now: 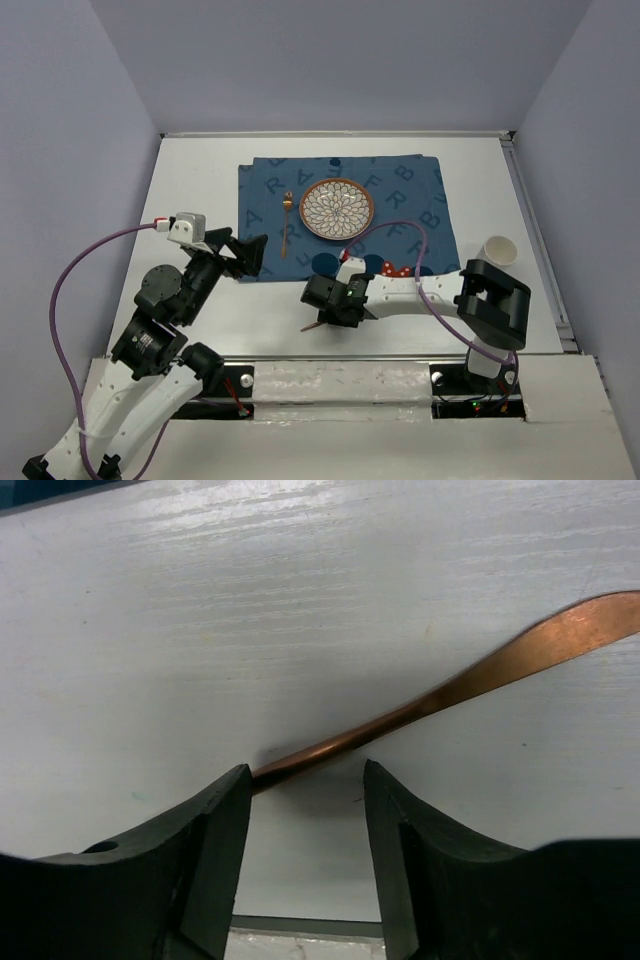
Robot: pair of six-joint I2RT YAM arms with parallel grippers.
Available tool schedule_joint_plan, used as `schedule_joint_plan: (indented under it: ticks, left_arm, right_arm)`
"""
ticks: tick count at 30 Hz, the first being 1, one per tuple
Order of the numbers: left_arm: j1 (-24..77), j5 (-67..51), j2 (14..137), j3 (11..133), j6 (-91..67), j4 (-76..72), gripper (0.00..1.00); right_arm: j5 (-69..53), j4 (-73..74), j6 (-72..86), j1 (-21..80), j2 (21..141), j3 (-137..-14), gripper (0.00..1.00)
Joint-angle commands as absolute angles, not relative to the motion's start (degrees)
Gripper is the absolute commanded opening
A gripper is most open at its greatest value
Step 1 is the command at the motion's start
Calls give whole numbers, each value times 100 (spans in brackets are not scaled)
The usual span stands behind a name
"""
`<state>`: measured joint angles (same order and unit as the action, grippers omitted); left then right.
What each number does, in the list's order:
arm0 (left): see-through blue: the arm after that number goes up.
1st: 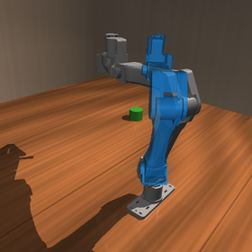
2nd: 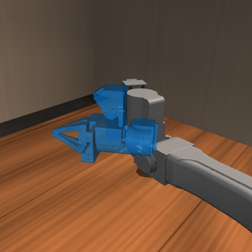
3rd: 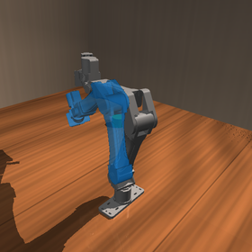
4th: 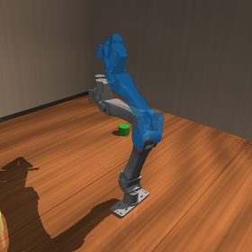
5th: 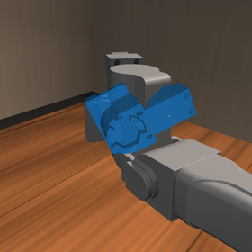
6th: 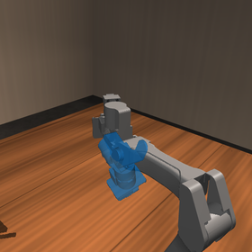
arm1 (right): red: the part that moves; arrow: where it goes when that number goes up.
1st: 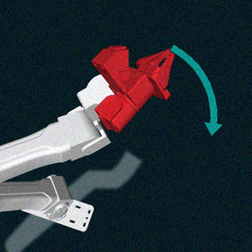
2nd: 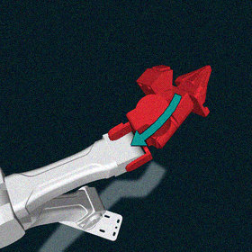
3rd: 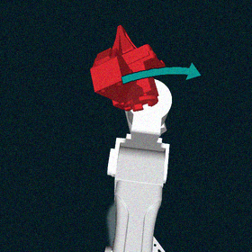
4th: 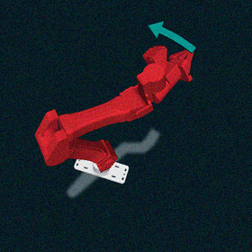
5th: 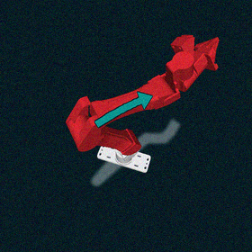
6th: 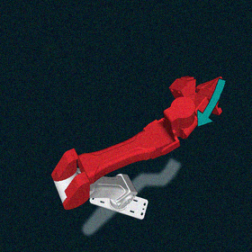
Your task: Set the dinner table for one person
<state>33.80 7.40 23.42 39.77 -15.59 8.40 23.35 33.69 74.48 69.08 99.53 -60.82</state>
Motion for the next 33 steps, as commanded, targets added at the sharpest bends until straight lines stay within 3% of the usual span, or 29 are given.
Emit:
schedule_joint_plan:
  ticks: [1,14,18,25,28,33]
  left_arm:
    - [3454,642,2312,4017,-1538,545,98]
    - [3472,659,2303,4008,-1547,527,98]
    - [3472,677,2312,4008,-1547,536,98]
    - [3463,677,2320,3999,-1538,519,98]
    - [3454,686,2320,4008,-1521,519,98]
    - [3428,677,2303,3999,-1503,510,99]
  right_arm:
    - [2769,4121,7795,6952,10239,-6451,50]
    - [2549,4658,8130,6952,9862,-5854,18]
    - [2697,4807,8297,6952,9415,-5652,0]
    - [3409,5326,7814,6865,8439,-5879,0]
    - [3709,5125,6306,6067,7946,-6003,0]
    - [2824,2784,3195,4082,7427,-5959,0]
